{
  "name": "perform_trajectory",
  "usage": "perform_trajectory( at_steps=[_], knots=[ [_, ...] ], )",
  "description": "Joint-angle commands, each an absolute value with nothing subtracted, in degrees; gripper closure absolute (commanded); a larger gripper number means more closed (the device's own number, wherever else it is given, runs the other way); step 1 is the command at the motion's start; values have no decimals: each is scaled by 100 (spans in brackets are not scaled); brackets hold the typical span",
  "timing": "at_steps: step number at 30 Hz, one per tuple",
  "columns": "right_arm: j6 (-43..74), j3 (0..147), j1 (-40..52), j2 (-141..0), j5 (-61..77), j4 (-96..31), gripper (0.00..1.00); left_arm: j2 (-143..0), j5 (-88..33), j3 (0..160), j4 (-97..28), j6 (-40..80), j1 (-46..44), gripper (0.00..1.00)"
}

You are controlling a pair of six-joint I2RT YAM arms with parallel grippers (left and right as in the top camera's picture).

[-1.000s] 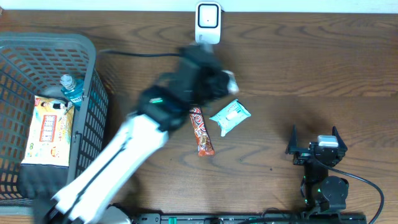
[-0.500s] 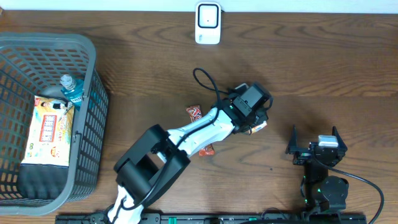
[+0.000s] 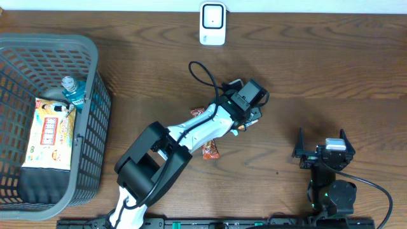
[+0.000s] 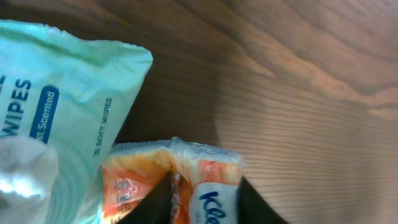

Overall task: Scan the item barcode
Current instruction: 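Carry the orange pack with the left gripper and drop it beside the wipes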

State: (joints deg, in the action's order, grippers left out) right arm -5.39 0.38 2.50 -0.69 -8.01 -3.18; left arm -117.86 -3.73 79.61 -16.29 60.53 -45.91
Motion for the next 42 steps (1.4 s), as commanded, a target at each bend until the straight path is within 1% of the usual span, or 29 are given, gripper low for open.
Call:
perform_trajectory(
  at_steps=[1,4,8,9,10,11,12,14,17,19,20,21,25,26,29,30,31,32,34,35,38,42],
  knots=[
    [-475,32,276,-38,-867,-329,1,-11841,-191,7972,-1704,5959,-4580,41],
    [-475,32,276,-38,-869,-329,1,-11837,-351,7972,-1680,5959,-4593,40],
    [-475,32,276,-38,-869,-329,1,-11690,-858,8016,-1332,5957,-4539,39],
    [-475,32,276,-38,-867,-329,1,-11590,-1002,8064,-1267,5887,-4501,36],
    [-475,32,276,-38,-869,-329,1,-11367,-1361,8132,-1057,5465,-4440,33],
    [-475,32,276,-38,-869,-329,1,-11153,-1658,8187,-932,5201,-4394,29],
    [-475,32,276,-38,-867,-329,1,-11010,-1809,8226,-906,5072,-4364,28],
    [-473,32,276,-38,-867,-329,1,-10630,-1951,8285,-930,4613,-4300,26],
    [-473,32,276,-38,-867,-329,1,-9756,-1857,8287,-1135,3461,-4154,23],
    [-475,32,276,-38,-869,-329,1,-9107,-1417,8287,-1457,2810,-4023,21],
    [-475,32,276,-38,-867,-329,1,-8705,-974,8287,-1686,2445,-3927,21],
    [-475,32,276,-38,-869,-329,1,-8141,-209,8287,-1999,2043,-3778,18],
    [-475,32,276,-38,-867,-329,1,-6949,1900,8287,-2480,1979,-3321,18],
    [-475,32,276,-38,-869,-329,1,-6514,2729,8285,-2639,2078,-3076,18],
    [-475,32,276,-38,-869,-329,1,-5874,4066,8285,-3162,2709,-2482,18],
    [-475,32,276,-38,-867,-329,1,-5568,4696,8285,-3817,3538,-2021,18],
    [-473,32,276,-38,-867,-329,1,-5481,4851,8285,-4104,3881,-1850,18],
    [-475,32,276,-38,-867,-329,1,-5358,5015,8285,-4613,4466,-1533,18],
    [-475,32,276,-38,-867,-329,1,-5245,5065,8276,-5487,5568,-974,17],
    [-475,32,276,-38,-869,-329,1,-5231,5061,8252,-6086,6475,-528,18],
    [-475,32,276,-38,-869,-329,1,-5358,4777,8099,-6934,8158,449,17],
    [-475,32,276,-38,-869,-329,1,-5867,3789,8058,-6952,8578,1494,16]
  ],
)
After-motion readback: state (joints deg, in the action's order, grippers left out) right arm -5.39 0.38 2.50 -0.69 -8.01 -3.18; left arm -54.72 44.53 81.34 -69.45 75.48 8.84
